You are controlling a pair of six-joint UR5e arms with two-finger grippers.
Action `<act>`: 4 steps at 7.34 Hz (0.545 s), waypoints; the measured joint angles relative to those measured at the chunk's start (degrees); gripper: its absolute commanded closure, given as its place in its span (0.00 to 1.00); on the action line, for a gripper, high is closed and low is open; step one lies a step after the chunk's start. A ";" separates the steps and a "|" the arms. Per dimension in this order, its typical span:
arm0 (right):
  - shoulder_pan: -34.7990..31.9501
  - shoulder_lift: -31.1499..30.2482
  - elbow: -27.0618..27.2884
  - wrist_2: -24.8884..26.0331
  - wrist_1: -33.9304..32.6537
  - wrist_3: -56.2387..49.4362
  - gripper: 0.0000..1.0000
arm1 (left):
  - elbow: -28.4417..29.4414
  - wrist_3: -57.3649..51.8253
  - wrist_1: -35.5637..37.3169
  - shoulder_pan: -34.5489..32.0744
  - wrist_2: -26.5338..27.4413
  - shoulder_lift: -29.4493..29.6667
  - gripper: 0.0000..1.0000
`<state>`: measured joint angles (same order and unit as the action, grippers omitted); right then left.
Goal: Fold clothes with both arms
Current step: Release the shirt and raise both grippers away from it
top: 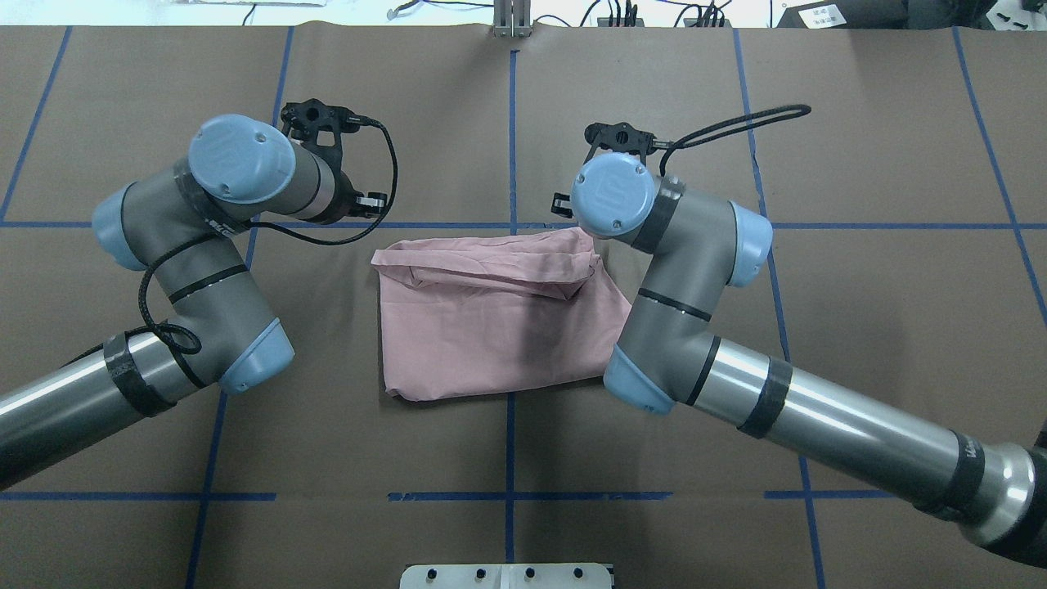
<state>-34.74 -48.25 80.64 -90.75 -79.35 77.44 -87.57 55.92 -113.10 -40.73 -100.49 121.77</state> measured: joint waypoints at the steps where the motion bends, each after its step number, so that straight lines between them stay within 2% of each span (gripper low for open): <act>1: -1.75 0.18 -0.36 -4.04 0.48 -2.87 0.00 | 0.50 -2.34 -0.85 -0.98 -1.71 -0.08 0.00; 4: -2.78 -0.99 2.70 -7.03 0.20 -4.77 0.00 | -0.61 -4.02 -1.11 -1.58 -3.97 -0.48 0.00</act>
<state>-37.52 -49.25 83.34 -97.78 -79.15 72.67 -88.19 51.90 -114.21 -42.31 -104.46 121.28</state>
